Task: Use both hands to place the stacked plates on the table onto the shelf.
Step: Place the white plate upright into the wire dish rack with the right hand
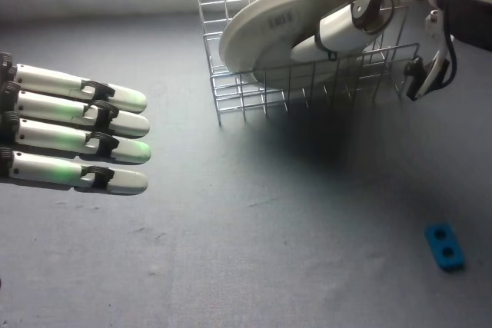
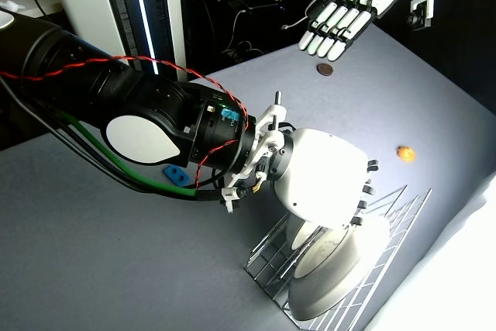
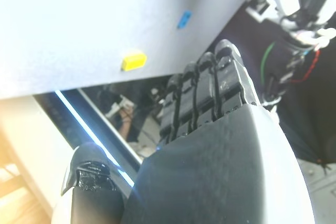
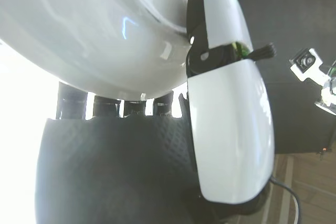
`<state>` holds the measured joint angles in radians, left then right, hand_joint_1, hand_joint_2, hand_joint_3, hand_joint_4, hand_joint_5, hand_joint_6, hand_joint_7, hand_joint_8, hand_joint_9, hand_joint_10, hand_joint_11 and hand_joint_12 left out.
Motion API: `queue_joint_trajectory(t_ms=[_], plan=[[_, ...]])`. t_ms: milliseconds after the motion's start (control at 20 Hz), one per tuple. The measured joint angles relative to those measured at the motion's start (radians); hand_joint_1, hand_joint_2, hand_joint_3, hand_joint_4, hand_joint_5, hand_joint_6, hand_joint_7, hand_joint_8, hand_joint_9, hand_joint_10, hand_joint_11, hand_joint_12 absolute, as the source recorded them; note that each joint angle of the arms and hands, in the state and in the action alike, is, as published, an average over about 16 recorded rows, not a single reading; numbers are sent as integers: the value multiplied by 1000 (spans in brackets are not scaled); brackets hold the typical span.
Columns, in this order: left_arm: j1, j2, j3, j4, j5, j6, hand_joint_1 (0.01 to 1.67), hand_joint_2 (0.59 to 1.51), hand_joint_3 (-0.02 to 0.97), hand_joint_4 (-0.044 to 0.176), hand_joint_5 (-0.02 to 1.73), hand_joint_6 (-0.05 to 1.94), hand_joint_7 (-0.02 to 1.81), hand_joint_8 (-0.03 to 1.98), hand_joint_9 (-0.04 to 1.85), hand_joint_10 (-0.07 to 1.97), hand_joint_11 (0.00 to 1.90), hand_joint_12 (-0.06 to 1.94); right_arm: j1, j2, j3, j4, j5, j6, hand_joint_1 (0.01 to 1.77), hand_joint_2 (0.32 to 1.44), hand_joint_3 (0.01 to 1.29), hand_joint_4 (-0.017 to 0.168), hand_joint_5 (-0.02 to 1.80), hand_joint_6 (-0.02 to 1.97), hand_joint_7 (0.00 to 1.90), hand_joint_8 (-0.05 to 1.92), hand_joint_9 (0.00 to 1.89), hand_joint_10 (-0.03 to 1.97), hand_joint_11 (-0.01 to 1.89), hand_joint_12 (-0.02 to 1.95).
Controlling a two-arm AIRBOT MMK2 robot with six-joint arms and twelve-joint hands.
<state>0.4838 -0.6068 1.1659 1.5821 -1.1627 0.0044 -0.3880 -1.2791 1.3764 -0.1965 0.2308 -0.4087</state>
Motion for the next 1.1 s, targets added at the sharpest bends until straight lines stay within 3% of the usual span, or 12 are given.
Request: queue_joint_trajectory(t_ms=[250, 850, 1100], plan=[[1, 1, 1, -16, 5, -2, 18, 1133, 19, 6, 100, 5, 69, 0, 31, 9, 18, 2, -10, -1, 2, 3, 12, -9, 1230, 1007, 15, 4, 910, 904, 1076, 627, 1280, 7, 908, 1074], [6, 3, -1, -36, 13, -2, 18, 1134, 18, 6, 111, 4, 75, 1, 32, 9, 21, 2, -15, -1, 10, 10, 23, -6, 1174, 988, 14, -7, 879, 175, 994, 24, 1112, 36, 795, 1119], [8, 5, 0, -36, 13, -3, 18, 1134, 19, 6, 107, 5, 74, 1, 34, 9, 22, 2, -14, -1, 11, 11, 26, -4, 1144, 985, 15, -9, 811, 33, 885, 19, 1029, 40, 649, 1137]])
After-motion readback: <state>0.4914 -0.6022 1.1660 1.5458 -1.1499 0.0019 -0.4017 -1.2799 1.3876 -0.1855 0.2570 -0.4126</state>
